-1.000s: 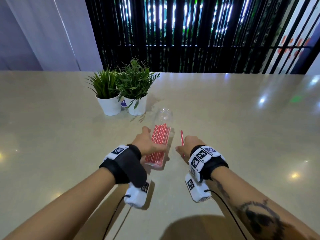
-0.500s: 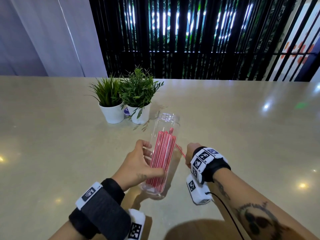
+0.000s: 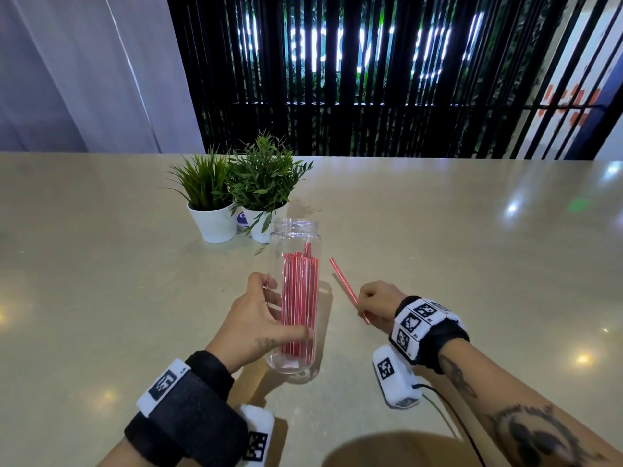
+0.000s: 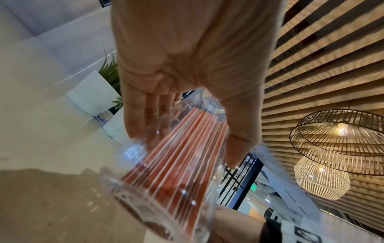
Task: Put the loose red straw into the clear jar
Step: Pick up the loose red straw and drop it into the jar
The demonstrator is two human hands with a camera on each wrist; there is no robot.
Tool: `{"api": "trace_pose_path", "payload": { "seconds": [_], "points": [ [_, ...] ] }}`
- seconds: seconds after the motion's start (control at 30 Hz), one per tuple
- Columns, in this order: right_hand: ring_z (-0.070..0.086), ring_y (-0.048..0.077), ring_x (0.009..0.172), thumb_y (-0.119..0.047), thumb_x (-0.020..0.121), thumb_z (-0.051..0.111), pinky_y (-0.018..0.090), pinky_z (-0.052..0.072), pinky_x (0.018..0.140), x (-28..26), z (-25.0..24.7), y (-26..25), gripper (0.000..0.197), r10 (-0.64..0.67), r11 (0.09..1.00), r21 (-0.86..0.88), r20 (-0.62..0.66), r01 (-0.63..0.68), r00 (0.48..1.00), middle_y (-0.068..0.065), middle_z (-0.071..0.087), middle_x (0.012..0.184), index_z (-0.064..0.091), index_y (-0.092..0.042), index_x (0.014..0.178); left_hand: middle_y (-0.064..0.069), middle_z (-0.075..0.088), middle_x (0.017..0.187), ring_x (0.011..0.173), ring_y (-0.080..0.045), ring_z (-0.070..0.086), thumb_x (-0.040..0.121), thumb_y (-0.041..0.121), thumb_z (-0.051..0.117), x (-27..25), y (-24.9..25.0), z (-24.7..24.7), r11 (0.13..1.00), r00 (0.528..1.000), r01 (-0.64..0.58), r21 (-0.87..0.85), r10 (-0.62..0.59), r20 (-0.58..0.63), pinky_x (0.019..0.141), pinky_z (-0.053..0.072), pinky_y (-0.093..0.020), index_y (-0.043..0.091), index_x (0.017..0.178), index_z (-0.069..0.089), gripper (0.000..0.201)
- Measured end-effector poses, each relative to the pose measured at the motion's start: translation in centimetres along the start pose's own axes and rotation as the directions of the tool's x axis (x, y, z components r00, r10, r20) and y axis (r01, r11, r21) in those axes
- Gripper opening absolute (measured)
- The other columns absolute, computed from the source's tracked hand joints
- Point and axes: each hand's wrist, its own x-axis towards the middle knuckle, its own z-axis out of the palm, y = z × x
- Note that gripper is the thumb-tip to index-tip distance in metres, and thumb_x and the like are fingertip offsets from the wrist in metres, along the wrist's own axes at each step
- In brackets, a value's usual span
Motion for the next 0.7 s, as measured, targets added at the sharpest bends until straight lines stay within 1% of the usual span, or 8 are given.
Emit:
{"api": "trace_pose_path", "payload": {
  "seconds": [0.1, 0.2, 0.27, 0.33, 0.4, 0.47, 0.6, 0.7],
  "points": [
    [0.051, 0.021, 0.047, -0.001, 0.08, 0.051, 0.028, 0.043, 0.049, -0.6, -0.4, 1.2, 0.023, -0.032, 0.966, 0.257, 0.004, 0.03, 0.999, 0.013, 0.057, 0.062, 0.052, -0.012, 0.06, 0.0, 0.057, 0.094, 0.079, -0.013, 0.062, 0.032, 0.046, 0.075, 0.0, -0.3, -0.1, 1.0, 1.0, 0.001, -0.009, -0.001, -0.008, 0.064, 0.049, -0.022, 0.019, 0.104, 0.035, 0.087],
    [0.051, 0.023, 0.047, 0.005, 0.083, 0.05, 0.031, 0.046, 0.046, -1.7, -1.0, 1.5, 0.02, -0.098, 0.926, 0.372, 0.057, 0.069, 0.994, 0.013, 0.058, 0.067, 0.048, -0.014, 0.077, -0.002, 0.057, 0.096, 0.082, -0.015, 0.062, 0.031, 0.046, 0.076, 0.0, -0.5, -0.3, 1.0, 1.0, -0.002, -0.006, 0.001, -0.023, 0.064, 0.05, -0.024, 0.019, 0.104, 0.035, 0.088],
    [0.051, 0.027, 0.05, 0.01, 0.082, 0.048, 0.027, 0.044, 0.04, -2.3, -1.4, 1.6, 0.029, -0.15, 0.883, 0.457, 0.053, 0.109, 0.987, 0.01, 0.057, 0.073, 0.045, -0.018, 0.086, -0.003, 0.057, 0.098, 0.082, -0.015, 0.062, 0.031, 0.046, 0.076, 0.1, -0.6, -0.6, 1.0, 1.0, 0.0, -0.002, 0.0, -0.029, 0.063, 0.048, -0.022, 0.019, 0.105, 0.035, 0.089],
    [0.055, 0.019, 0.05, 0.014, 0.082, 0.045, 0.021, 0.042, 0.036, -2.9, -1.7, 1.2, 0.03, -0.184, 0.864, 0.48, 0.013, 0.156, 0.983, 0.007, 0.052, 0.078, 0.045, -0.015, 0.091, -0.003, 0.056, 0.098, 0.081, -0.014, 0.061, 0.029, 0.046, 0.076, 0.2, -0.7, -0.8, 1.0, 1.0, 0.007, -0.008, -0.007, -0.031, 0.062, 0.047, -0.021, 0.018, 0.106, 0.035, 0.092],
    [0.06, 0.013, 0.056, 0.014, 0.083, 0.046, 0.016, 0.043, 0.035, -3.4, -1.9, 0.8, 0.028, -0.221, 0.842, 0.499, -0.022, 0.203, 0.975, 0.005, 0.048, 0.081, 0.05, -0.013, 0.09, -0.003, 0.055, 0.097, 0.081, -0.013, 0.06, 0.028, 0.046, 0.076, 0.3, -0.6, -1.0, 1.0, 0.999, 0.009, -0.006, -0.009, -0.034, 0.061, 0.047, -0.02, 0.017, 0.107, 0.035, 0.093],
    [0.062, 0.013, 0.062, 0.01, 0.083, 0.051, 0.014, 0.044, 0.037, -4.1, -2.2, 0.5, 0.025, -0.253, 0.819, 0.515, -0.071, 0.253, 0.965, 0.002, 0.05, 0.08, 0.055, -0.014, 0.086, -0.002, 0.054, 0.096, 0.08, -0.012, 0.059, 0.028, 0.046, 0.076, 0.4, -0.5, -1.1, 1.0, 0.999, 0.005, 0.001, -0.005, -0.036, 0.06, 0.047, -0.02, 0.017, 0.108, 0.034, 0.095],
    [0.061, -0.007, 0.05, 0.001, 0.083, 0.059, 0.009, 0.039, 0.038, -5.7, -3.7, -0.7, 0.017, -0.313, 0.785, 0.468, -0.266, 0.406, 0.912, 0.002, 0.059, 0.072, 0.06, -0.015, 0.079, 0.001, 0.053, 0.094, 0.08, -0.011, 0.058, 0.028, 0.046, 0.074, 0.2, 0.0, -1.2, 1.0, 0.999, -0.017, 0.02, 0.018, -0.047, 0.061, 0.046, -0.021, 0.017, 0.107, 0.033, 0.094],
    [0.061, -0.003, 0.05, 0.004, 0.081, 0.06, 0.01, 0.039, 0.04, -7.1, -5.8, -2.0, 0.024, -0.347, 0.712, 0.481, -0.393, 0.511, 0.852, 0.004, 0.058, 0.068, 0.054, -0.018, 0.08, 0.002, 0.053, 0.094, 0.082, -0.01, 0.058, 0.029, 0.047, 0.074, 0.1, 0.2, -1.1, 0.999, 0.998, -0.031, 0.024, 0.032, -0.055, 0.062, 0.045, -0.021, 0.019, 0.106, 0.033, 0.092]
  ]
}}
